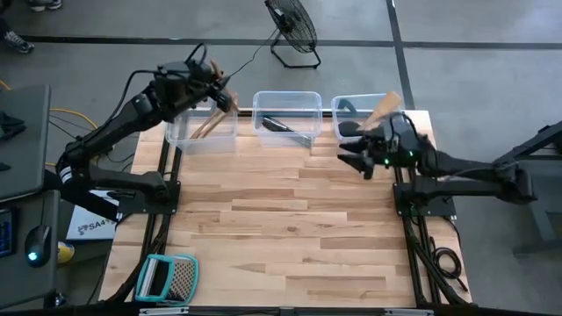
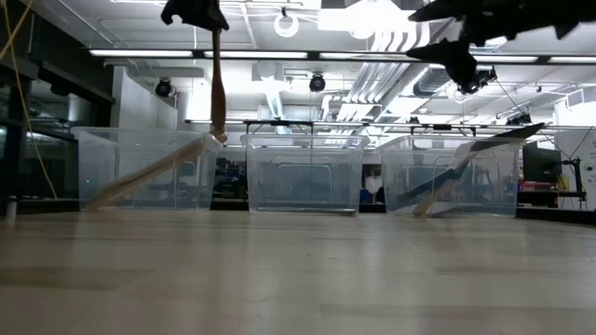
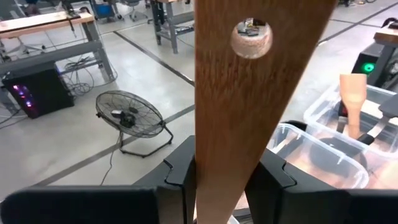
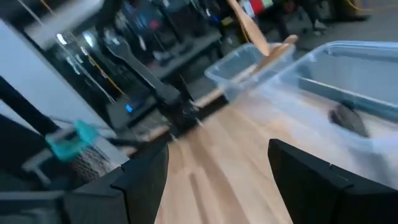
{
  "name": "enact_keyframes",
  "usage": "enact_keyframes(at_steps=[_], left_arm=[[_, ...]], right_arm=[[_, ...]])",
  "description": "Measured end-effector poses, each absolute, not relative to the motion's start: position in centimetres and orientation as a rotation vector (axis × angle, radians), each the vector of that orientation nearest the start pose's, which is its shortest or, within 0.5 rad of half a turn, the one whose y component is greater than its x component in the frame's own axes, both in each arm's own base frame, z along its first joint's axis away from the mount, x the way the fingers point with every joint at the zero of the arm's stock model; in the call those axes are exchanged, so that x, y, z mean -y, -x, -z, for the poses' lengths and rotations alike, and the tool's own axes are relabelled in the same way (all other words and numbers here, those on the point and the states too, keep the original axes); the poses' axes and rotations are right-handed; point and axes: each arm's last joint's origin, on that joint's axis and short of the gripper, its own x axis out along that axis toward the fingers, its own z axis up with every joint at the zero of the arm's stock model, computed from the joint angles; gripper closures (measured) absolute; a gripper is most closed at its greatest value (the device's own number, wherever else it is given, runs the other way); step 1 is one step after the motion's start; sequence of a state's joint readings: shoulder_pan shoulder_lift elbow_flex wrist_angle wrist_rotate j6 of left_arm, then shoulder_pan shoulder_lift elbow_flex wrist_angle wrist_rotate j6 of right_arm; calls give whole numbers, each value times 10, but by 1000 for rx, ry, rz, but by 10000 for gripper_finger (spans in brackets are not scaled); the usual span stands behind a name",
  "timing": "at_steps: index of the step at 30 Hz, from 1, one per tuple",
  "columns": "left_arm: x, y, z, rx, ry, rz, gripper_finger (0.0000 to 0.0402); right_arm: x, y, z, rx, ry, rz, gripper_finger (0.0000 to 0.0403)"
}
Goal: Pick & Place Kitchen Items
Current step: Put the brown wooden spoon into the left transparent bin
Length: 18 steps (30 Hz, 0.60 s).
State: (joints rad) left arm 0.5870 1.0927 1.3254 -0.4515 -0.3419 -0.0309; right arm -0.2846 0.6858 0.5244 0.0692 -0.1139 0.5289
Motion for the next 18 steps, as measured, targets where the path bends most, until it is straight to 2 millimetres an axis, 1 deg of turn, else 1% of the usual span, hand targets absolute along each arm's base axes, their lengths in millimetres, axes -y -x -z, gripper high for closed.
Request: enact_keyframes(at_steps=[4,7,11,14,18], left_arm=[[-137,-168,-432,-212,65,-904,309],[-143,-164,-432,-216,64,-878,309],[-148,-159,-430,-239,67,-868,309],[-150,-157,-427,-239,74,-849,309],[-148,-156,-415,-232,81,-830,309]], right_arm=[[26,-152,-258,42,-578,144,136],[20,-148,-242,80,-611,190,136],[14,-145,-230,161,-625,202,136],[11,-143,-219,183,-635,201,136],[10,-140,-211,221,-647,212,136]])
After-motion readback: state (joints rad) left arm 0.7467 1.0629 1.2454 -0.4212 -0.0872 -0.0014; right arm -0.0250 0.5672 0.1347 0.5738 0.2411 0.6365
